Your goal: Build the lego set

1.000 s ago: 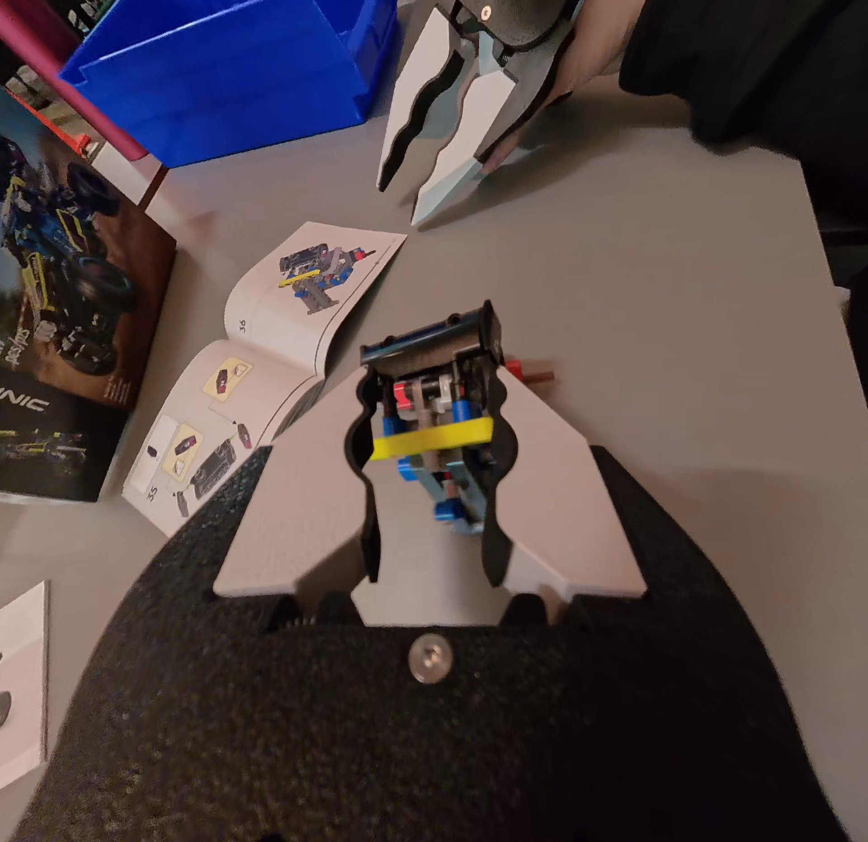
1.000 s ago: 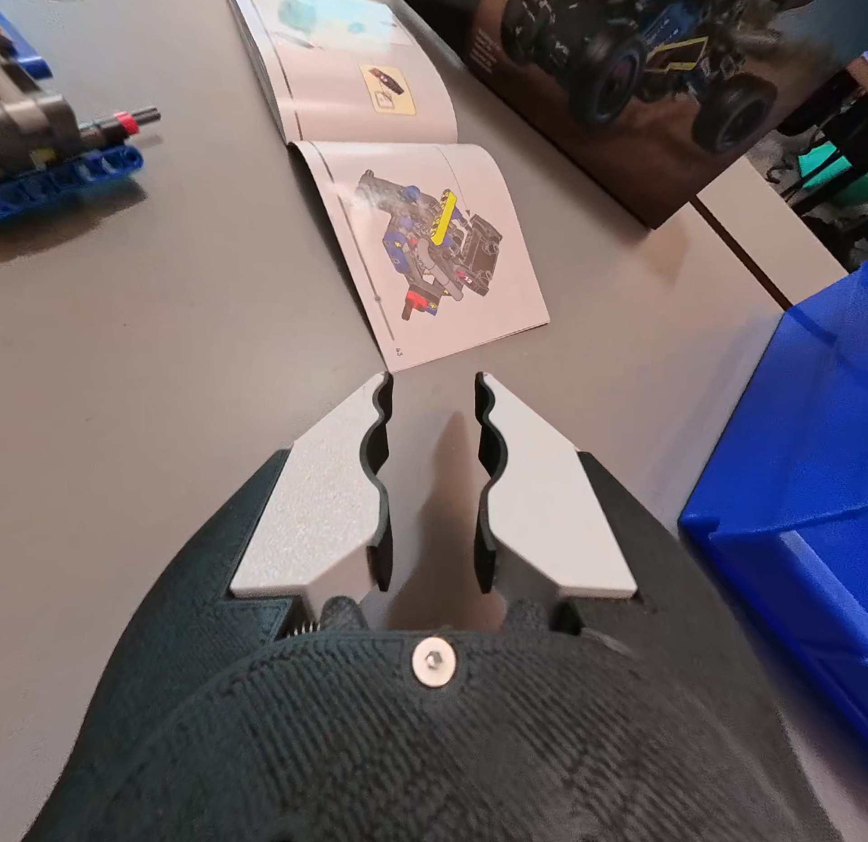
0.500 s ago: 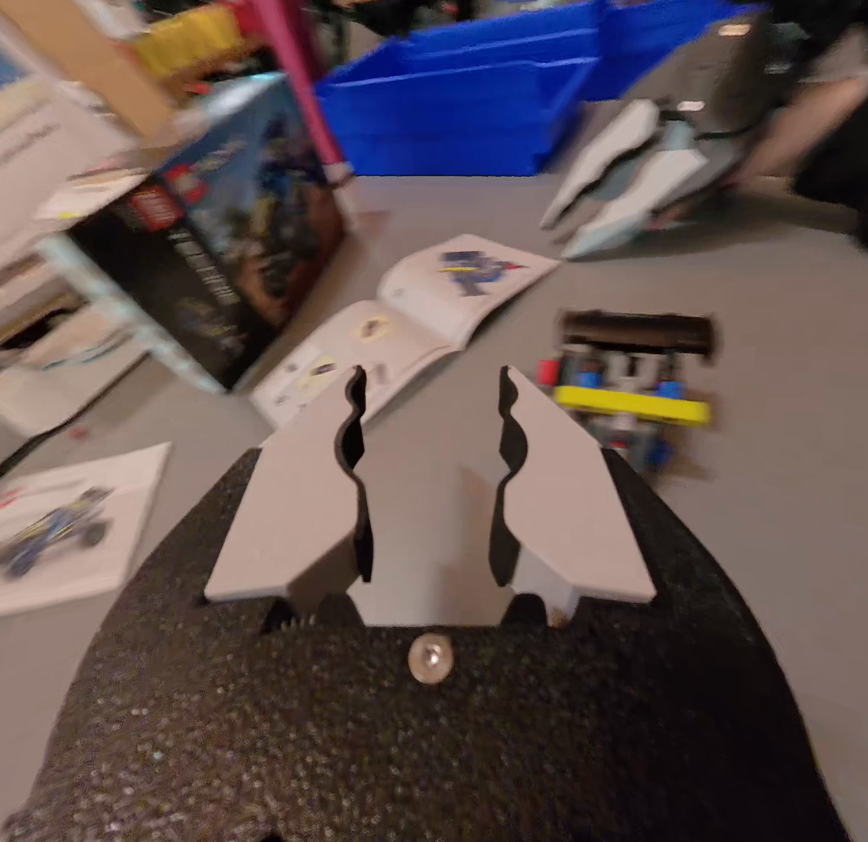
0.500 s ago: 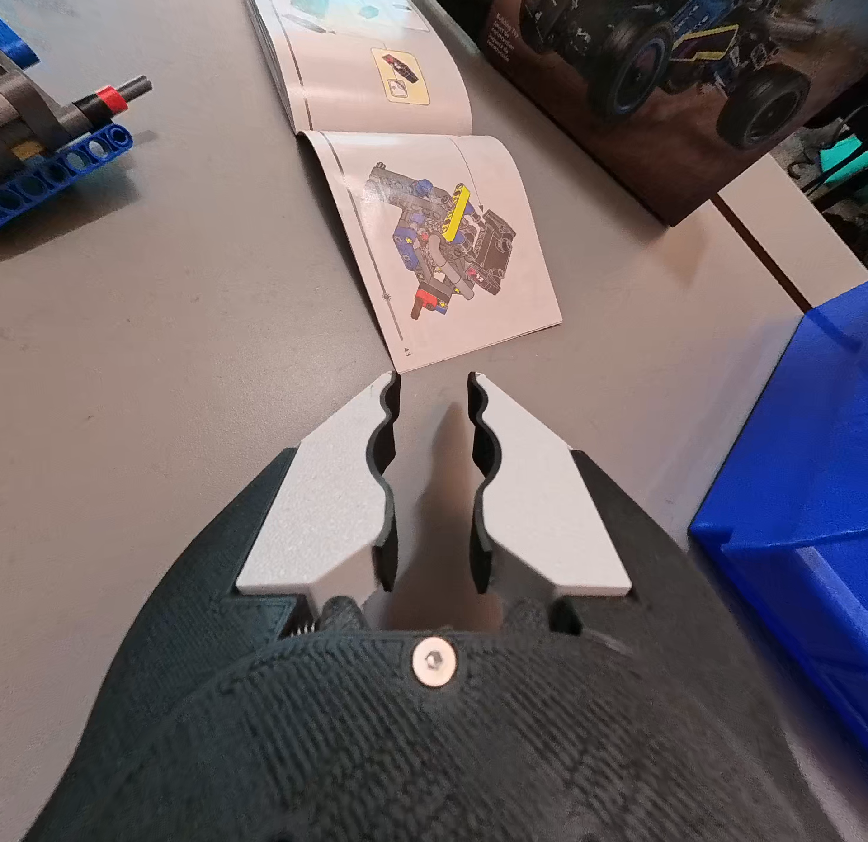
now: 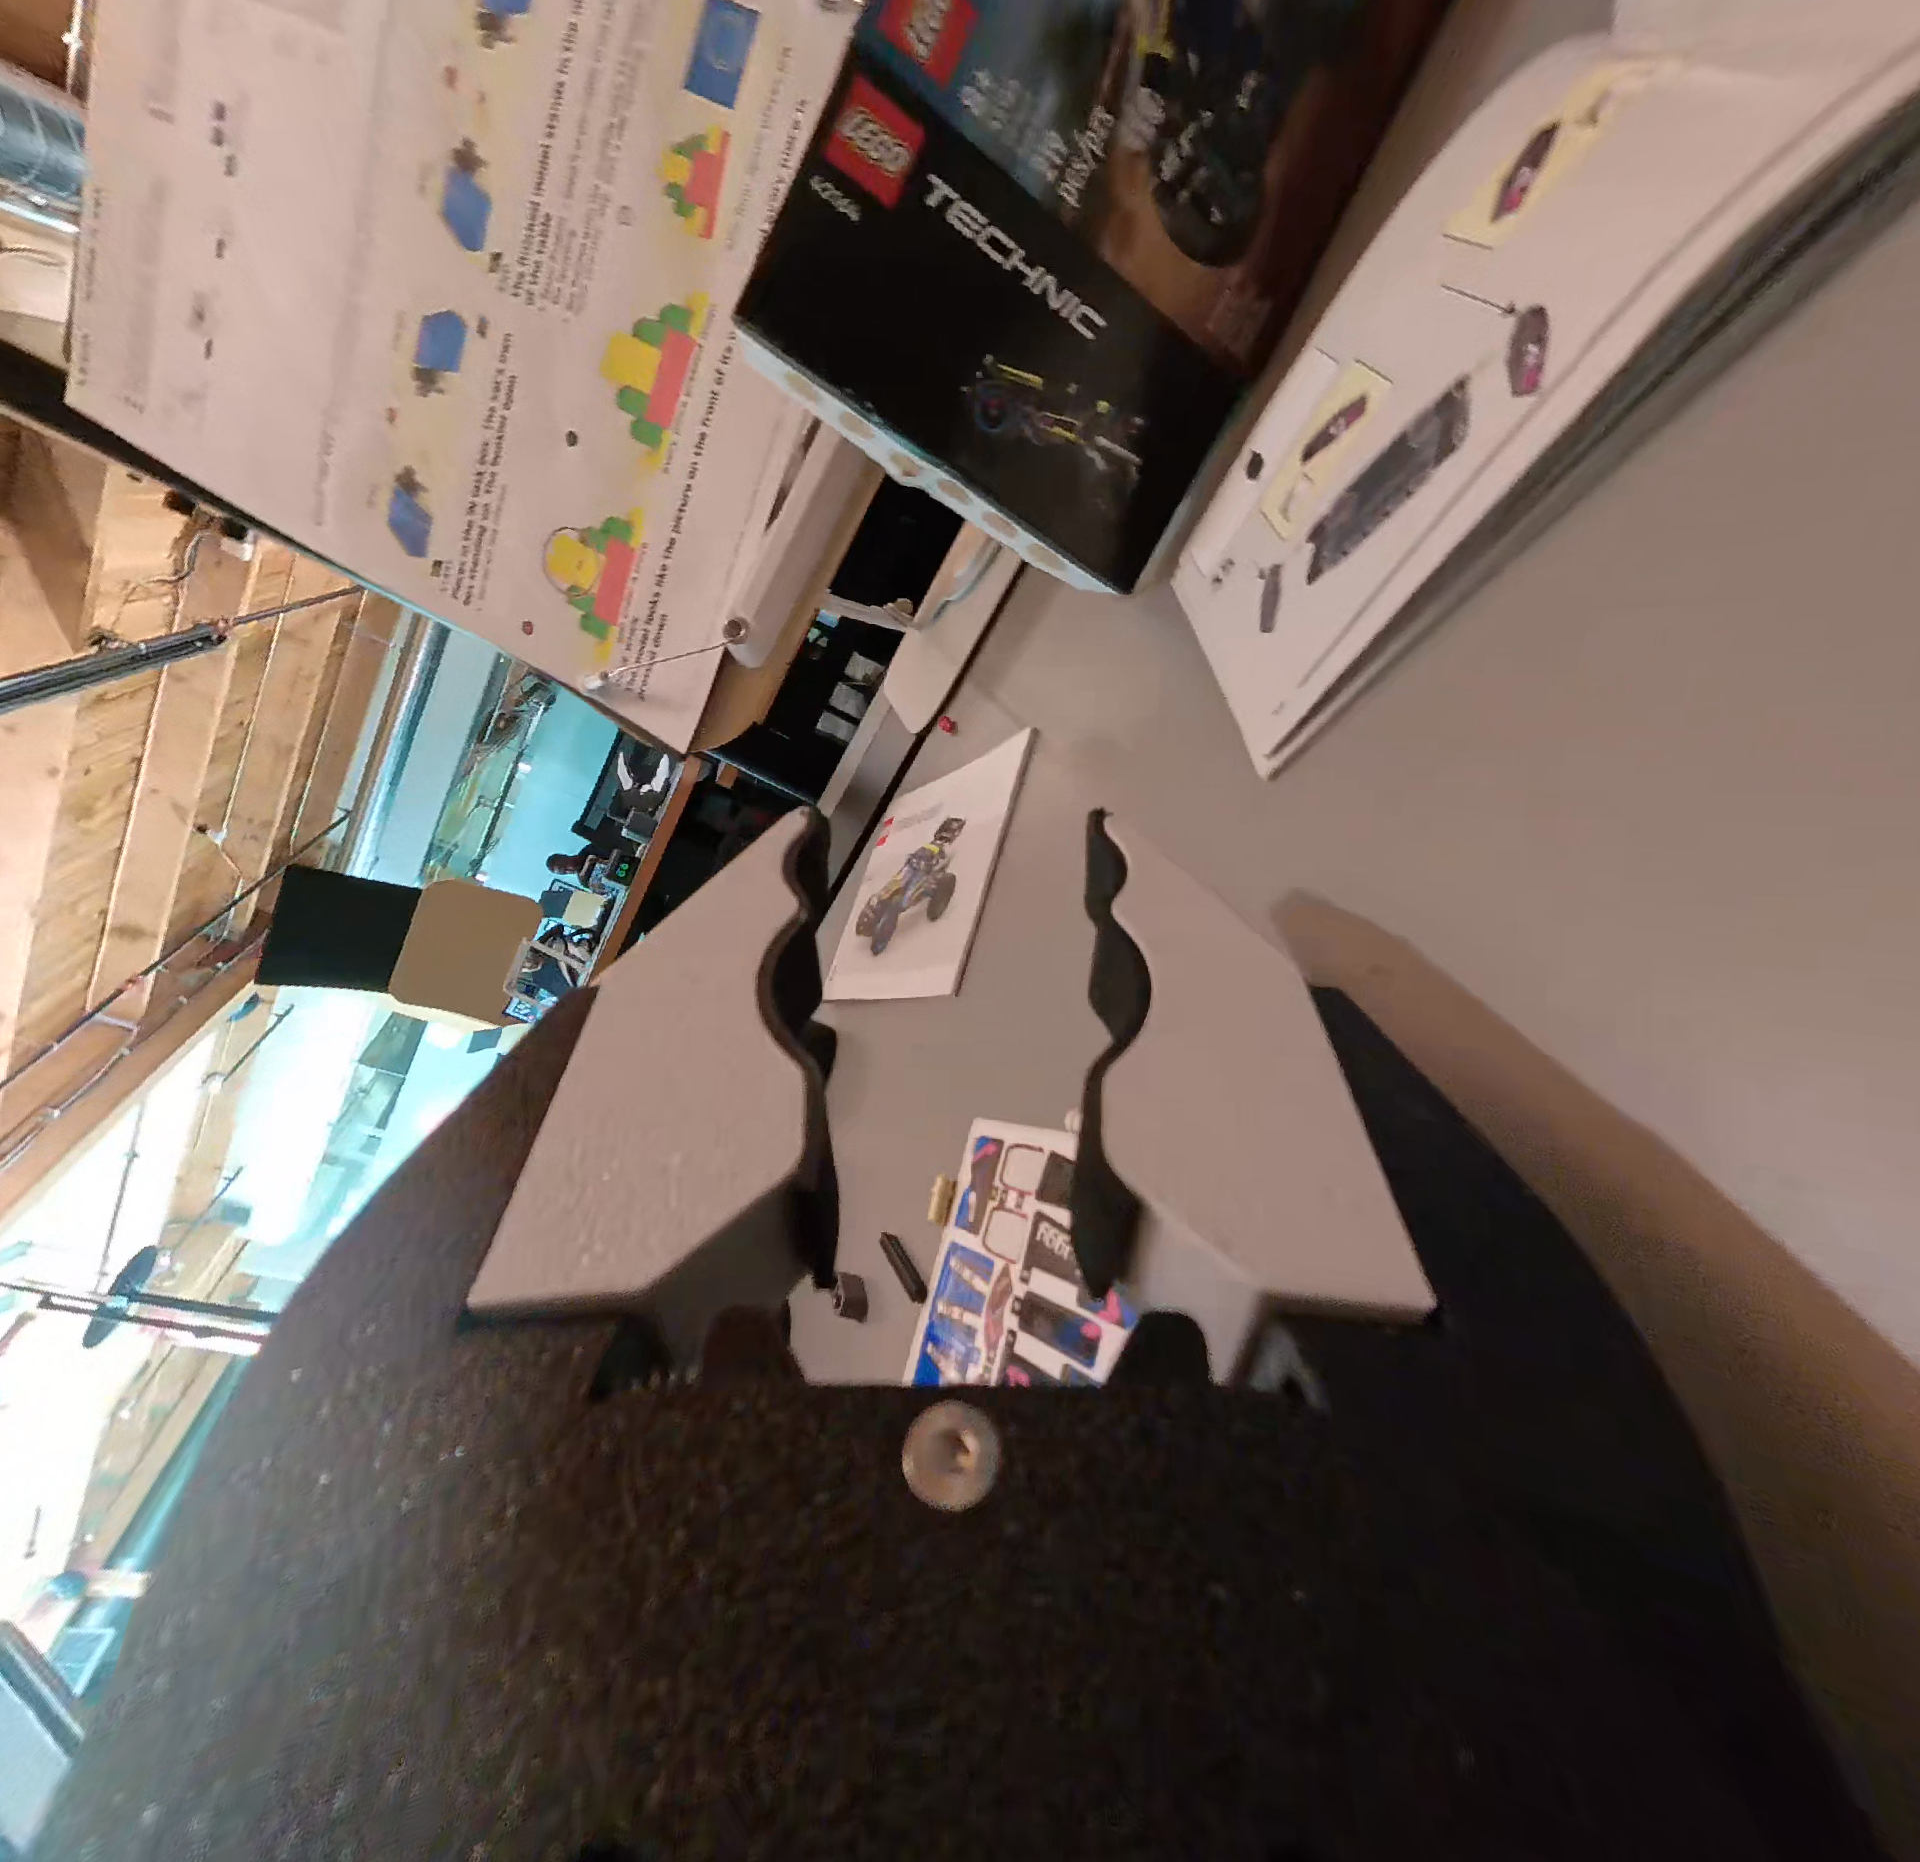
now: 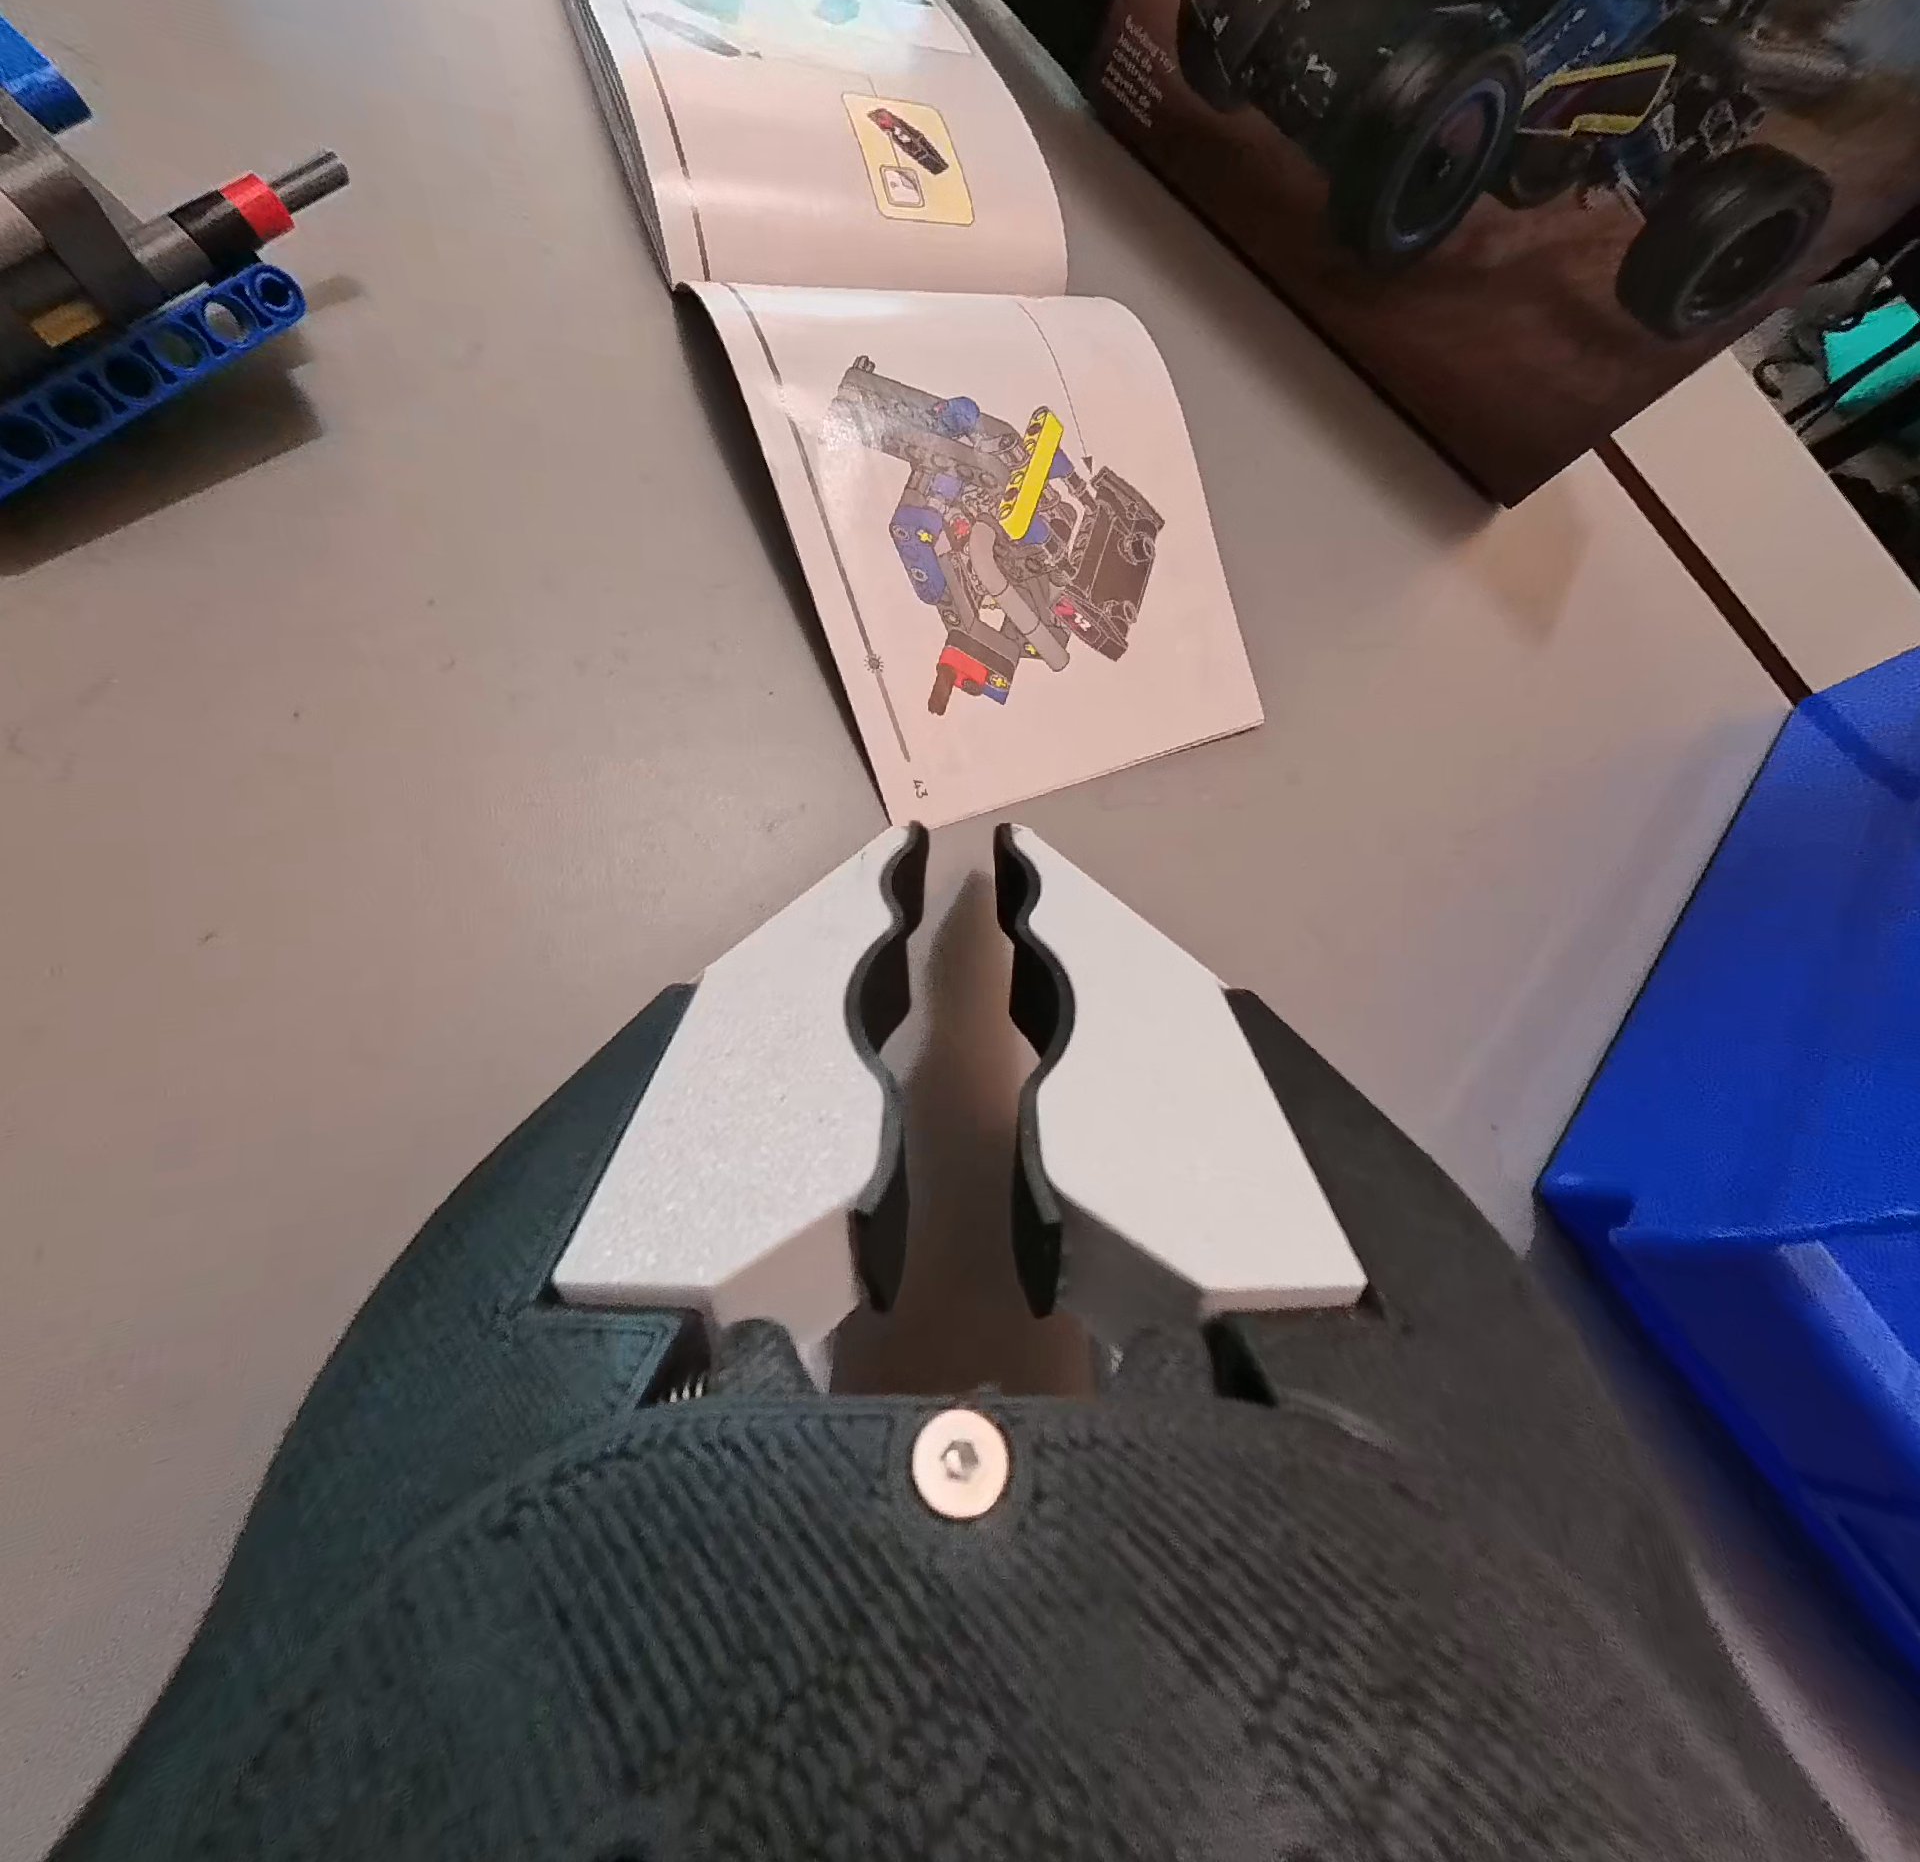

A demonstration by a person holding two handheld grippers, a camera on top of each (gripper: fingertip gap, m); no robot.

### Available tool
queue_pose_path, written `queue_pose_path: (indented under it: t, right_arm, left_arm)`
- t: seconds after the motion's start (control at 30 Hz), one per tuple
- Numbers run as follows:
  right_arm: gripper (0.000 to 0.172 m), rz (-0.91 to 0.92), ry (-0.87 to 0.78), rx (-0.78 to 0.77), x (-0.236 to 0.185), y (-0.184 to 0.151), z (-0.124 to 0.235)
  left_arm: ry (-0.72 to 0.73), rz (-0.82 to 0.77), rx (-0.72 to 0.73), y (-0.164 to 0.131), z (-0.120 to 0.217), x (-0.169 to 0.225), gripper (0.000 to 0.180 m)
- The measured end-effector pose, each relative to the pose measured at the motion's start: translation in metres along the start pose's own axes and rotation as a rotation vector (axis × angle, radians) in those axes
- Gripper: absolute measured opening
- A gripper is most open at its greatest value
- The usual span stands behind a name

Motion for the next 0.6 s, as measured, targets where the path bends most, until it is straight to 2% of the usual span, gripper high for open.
queue_pose_path:
  t: [0.17,0.6]
  right_arm:
    - [0.000,0.026,-0.003,-0.006,-0.002,0.002,-0.003]
    - [0.000,0.045,-0.012,-0.008,-0.003,0.003,-0.003]
  left_arm:
    - [-0.060,-0.028,-0.017,-0.003,-0.002,0.009,0.037]
    - [-0.098,-0.105,-0.035,-0.005,-0.002,0.020,0.033]
Point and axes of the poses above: each gripper's, where its closed fingertips meet, z back along the fingers, y out of its top, x = y × z across the jaws, the point moved 4 cm from there along z, back along the fingers, and after that the axes turned 12 degrees about z, right-handed, at the moved point
